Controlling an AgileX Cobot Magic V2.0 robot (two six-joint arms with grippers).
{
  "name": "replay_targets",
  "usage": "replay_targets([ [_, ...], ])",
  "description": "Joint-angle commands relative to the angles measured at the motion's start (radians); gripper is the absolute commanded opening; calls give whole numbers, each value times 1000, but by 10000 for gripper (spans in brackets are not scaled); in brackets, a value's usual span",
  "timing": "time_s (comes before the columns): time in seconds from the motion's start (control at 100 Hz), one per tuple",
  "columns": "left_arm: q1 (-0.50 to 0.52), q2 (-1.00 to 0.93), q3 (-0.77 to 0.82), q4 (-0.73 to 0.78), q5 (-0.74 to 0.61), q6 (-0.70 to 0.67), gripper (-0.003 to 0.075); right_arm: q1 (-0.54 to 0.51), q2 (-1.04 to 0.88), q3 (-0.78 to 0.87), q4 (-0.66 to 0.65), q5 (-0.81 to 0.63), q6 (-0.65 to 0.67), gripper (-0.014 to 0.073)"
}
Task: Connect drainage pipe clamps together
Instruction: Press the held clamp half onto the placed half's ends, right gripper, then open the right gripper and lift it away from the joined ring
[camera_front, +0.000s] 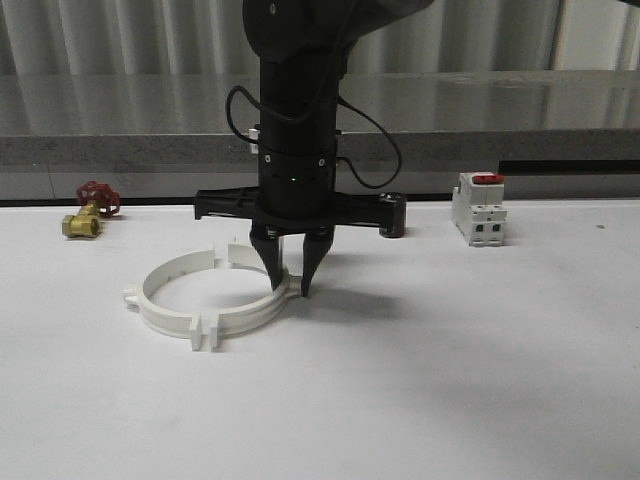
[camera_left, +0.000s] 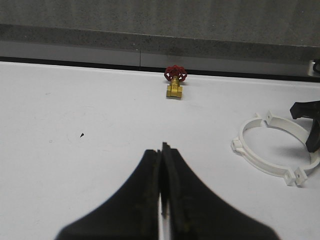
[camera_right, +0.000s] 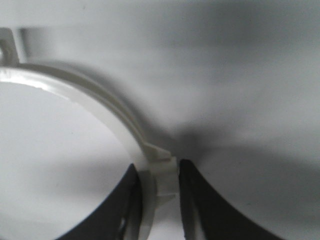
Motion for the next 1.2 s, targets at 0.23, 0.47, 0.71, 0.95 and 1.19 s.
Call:
replay_targets([
  [0.23, 2, 10, -26, 0, -83, -5, -21, 9, -64, -32, -1, -35, 0, -13],
  [0.47, 2, 10, -26, 0, -83, -5, -21, 12, -61, -32, 6, -50, 0, 69],
  [0.71, 2, 10, -26, 0, -83, -5, -21, 12, -61, -32, 6, -49, -1, 347],
  [0.95, 2, 10, -26, 0, -83, -5, -21, 12, -109, -30, 5, -38, -81, 351],
  [1.19, 2, 10, -26, 0, -83, -5, -21, -3, -206, -29, 5, 41, -477, 335],
])
